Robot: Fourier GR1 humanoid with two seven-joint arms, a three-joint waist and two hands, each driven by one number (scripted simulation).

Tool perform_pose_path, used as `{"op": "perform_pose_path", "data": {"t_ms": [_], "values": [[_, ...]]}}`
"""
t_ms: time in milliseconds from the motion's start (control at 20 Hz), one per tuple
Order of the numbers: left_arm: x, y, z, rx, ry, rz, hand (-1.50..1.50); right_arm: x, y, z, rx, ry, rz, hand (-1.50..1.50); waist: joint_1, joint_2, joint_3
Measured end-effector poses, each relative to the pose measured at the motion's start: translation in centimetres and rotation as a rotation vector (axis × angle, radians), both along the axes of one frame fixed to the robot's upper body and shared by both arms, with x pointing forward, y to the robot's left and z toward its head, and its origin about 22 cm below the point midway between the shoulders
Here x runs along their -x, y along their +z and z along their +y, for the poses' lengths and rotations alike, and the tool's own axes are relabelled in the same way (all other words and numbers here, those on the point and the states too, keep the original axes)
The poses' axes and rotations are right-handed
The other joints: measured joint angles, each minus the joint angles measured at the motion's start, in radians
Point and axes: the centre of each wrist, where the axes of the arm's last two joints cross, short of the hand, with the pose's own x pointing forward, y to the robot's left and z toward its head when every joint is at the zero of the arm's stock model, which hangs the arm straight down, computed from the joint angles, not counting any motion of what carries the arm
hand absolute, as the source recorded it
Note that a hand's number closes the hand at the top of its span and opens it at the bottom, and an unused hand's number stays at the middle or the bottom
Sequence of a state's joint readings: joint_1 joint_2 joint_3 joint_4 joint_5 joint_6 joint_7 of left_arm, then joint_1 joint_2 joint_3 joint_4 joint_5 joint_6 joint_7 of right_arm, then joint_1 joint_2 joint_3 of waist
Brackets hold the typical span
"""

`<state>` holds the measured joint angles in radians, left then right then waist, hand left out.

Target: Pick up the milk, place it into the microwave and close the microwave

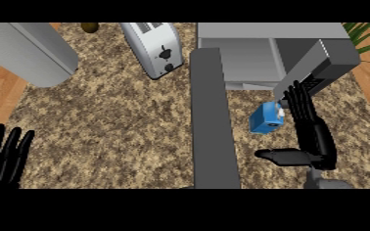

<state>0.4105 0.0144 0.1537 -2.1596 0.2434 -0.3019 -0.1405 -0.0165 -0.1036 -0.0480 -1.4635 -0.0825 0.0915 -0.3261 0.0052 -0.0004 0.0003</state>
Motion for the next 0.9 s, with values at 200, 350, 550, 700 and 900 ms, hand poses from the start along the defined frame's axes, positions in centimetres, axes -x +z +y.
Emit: {"op": "perform_pose_path", "data": {"t_ms": [200,350,550,700,900], "values": [[0.4,1.2,-0.4,0.004,-0.004,0.006,-1.50,0.2,-1.7,-1.1,0.016,0.017,-0.003,-1.50,0.000,0.000,0.000],[0.7,1.0,-0.6,0.003,-0.007,0.005,-1.50,-0.5,-2.5,-1.4,0.038,0.031,-0.016,-1.50,0.001,0.000,0.000],[1.0,0.4,-0.4,0.009,-0.009,0.004,-1.50,-1.7,-3.7,-0.6,0.044,0.033,-0.024,-1.50,0.002,0.000,0.000],[1.0,1.0,-0.2,0.006,-0.008,0.007,-1.50,-2.0,-5.1,-1.1,0.044,0.030,-0.021,-1.50,0.002,0.000,0.000],[0.6,0.9,-0.1,0.002,-0.001,0.007,-1.50,-2.9,-5.9,-1.7,0.067,-0.010,-0.010,-1.50,0.002,0.001,0.000]]}}
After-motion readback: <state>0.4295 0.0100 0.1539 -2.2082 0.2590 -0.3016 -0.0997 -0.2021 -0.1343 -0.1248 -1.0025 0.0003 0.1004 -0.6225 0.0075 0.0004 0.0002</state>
